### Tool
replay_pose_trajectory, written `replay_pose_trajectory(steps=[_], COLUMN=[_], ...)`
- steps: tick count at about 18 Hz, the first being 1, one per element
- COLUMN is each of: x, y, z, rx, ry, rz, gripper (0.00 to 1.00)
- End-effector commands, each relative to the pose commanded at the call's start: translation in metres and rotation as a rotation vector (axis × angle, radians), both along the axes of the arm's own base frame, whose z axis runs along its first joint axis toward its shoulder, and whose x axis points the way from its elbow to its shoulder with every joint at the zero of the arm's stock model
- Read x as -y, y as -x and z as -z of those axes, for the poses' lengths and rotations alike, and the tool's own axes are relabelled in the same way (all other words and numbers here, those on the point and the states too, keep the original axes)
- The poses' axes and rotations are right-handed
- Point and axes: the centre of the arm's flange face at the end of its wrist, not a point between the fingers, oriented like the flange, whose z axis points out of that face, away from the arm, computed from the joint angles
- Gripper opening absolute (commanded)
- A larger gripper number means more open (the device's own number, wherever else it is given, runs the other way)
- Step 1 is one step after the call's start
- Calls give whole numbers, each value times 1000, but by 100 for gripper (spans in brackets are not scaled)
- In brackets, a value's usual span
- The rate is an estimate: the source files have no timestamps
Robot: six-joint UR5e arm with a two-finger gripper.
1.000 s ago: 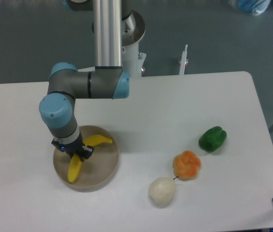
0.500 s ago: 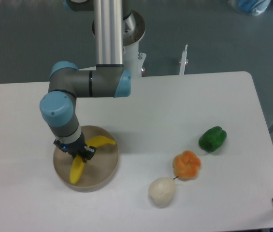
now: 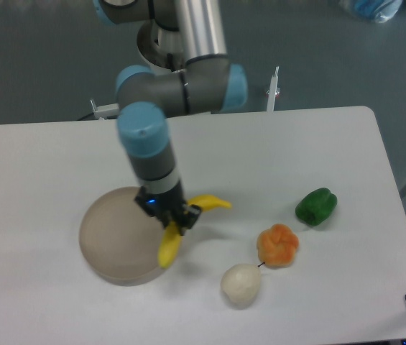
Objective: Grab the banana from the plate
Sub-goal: 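Lift the banana off the plate and carry it toward the green pepper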
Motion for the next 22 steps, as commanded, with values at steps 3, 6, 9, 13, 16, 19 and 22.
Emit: replay_pose_trajectory(steps=[3,6,9,13,16,19,22], x=[21,36,37,39,40,43,40], y=[37,59,73,82,87,94,91], z=[-6,-13,-24,-32,-33,-39,-38], rx=[-6,-3,-11,-11,-14,-21,-19], ry=[31,55,49,47,44,37,34], rz=[25,40,32,19,11,9,19], gripper=[24,24,24,24,24,24,24])
